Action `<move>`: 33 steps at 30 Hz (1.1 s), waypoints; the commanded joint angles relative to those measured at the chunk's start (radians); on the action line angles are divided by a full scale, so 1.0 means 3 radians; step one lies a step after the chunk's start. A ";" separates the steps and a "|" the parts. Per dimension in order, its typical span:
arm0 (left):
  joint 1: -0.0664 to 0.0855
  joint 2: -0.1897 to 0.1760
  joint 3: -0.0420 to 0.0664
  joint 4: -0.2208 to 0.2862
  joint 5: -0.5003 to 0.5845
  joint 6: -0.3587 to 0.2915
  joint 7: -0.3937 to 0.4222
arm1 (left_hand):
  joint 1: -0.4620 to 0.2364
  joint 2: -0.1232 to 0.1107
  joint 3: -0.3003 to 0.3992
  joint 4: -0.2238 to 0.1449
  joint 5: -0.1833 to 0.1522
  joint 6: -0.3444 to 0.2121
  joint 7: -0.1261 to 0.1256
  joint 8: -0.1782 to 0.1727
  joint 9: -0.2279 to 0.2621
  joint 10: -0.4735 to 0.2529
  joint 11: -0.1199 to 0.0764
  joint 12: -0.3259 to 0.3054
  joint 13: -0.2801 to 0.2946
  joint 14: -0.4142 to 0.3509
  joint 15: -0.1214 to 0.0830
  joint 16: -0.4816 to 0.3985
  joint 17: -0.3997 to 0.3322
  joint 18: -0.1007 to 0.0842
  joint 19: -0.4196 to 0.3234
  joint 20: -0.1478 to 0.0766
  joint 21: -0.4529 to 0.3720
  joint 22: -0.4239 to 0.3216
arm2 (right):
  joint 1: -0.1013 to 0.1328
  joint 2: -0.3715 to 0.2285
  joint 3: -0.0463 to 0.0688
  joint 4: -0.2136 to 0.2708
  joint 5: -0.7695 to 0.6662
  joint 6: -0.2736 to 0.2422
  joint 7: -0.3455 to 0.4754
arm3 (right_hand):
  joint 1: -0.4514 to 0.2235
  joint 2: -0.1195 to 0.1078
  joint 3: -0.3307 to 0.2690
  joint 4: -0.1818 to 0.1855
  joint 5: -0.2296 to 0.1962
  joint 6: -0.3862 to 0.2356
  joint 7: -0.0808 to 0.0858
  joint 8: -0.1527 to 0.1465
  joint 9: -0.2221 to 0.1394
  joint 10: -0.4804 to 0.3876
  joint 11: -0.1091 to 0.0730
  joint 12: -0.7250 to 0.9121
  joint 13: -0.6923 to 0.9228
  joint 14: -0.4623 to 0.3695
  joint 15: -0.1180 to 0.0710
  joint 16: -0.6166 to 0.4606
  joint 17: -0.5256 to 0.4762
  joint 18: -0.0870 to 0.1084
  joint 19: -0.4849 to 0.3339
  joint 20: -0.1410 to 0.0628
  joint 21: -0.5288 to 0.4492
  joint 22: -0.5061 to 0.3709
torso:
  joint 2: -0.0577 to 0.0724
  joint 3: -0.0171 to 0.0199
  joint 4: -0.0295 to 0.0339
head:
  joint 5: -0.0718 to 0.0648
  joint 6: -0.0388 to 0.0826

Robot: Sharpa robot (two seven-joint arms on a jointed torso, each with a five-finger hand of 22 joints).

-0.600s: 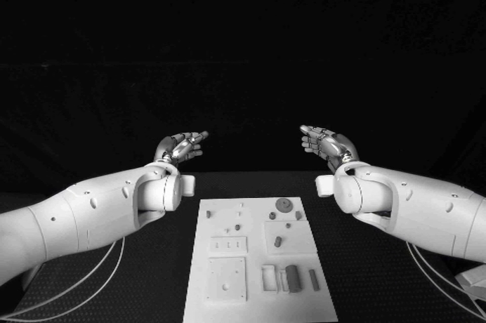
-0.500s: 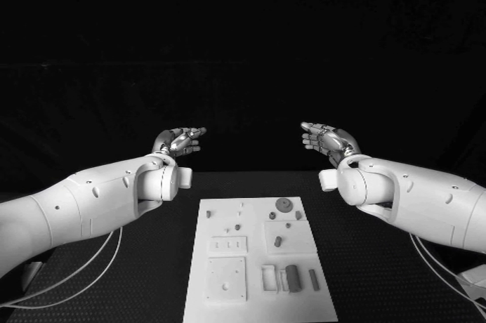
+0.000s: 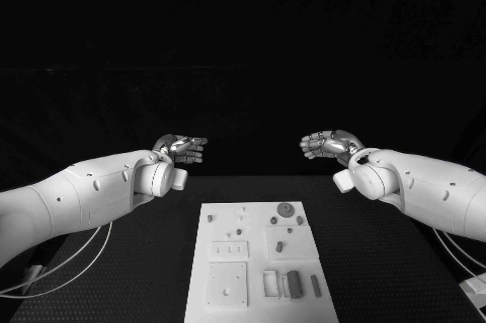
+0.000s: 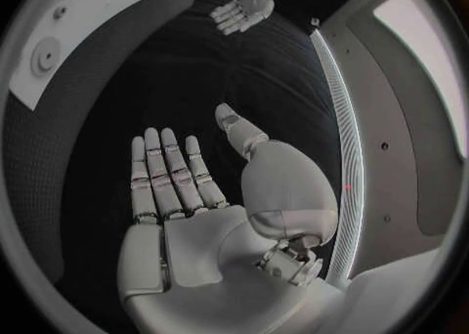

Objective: Assemble the parts on the task board

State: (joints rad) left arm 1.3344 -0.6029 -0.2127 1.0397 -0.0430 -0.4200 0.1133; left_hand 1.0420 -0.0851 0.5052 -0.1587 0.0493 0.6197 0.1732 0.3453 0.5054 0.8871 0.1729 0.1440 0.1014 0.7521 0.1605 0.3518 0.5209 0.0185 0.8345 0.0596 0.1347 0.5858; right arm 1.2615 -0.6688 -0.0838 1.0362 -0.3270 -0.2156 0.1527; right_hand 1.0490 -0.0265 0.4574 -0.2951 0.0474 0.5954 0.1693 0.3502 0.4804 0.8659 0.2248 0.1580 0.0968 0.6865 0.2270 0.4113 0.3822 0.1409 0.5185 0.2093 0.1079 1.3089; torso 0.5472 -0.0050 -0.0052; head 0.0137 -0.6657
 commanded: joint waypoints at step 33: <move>0.0016 -0.0604 0.0000 0.1103 -0.0172 0.0295 0.0165 | 0.0242 0.0088 0.0066 -0.0392 0.0007 0.0737 0.0001 0.0103 -0.0058 0.0895 -0.0213 0.0266 0.0206 0.0882 -0.0272 0.0334 0.0384 0.0144 0.0656 -0.0266 0.0406 0.0305 | -0.0145 -0.0030 -0.0009 0.0399 -0.4215 0.0063 -0.0391 | 0.0360 -0.0185 0.0228 0.0011 0.0010 0.0902 -0.0006 0.0022 0.0024 0.1179 -0.0446 0.0055 0.0100 0.1896 -0.0816 0.1012 0.0919 0.0403 0.2052 -0.0427 0.0816 0.0083 | 0.0392 -0.0015 0.0074 | -0.0117 0.0159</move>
State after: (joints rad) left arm 1.3372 -0.7824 -0.2141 1.3589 -0.0890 -0.3354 0.1445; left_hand 1.1170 -0.0514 0.5254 -0.2684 0.0493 0.8394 0.1694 0.3824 0.4893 1.1598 0.1034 0.2272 0.1620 1.0113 0.0786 0.4552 0.6347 0.0526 1.0260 -0.0178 0.2525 0.6761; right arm 1.2217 -0.6807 -0.0848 1.1521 -1.4223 -0.1955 0.0765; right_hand 1.1580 -0.0720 0.5308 -0.2925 0.0472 0.8609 0.1671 0.3601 0.4885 1.2101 0.0916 0.1698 0.1235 1.2524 -0.0169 0.7119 0.6549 0.2556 1.1295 0.0804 0.3505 1.3083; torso 0.6444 -0.0078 0.0085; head -0.0177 -0.6187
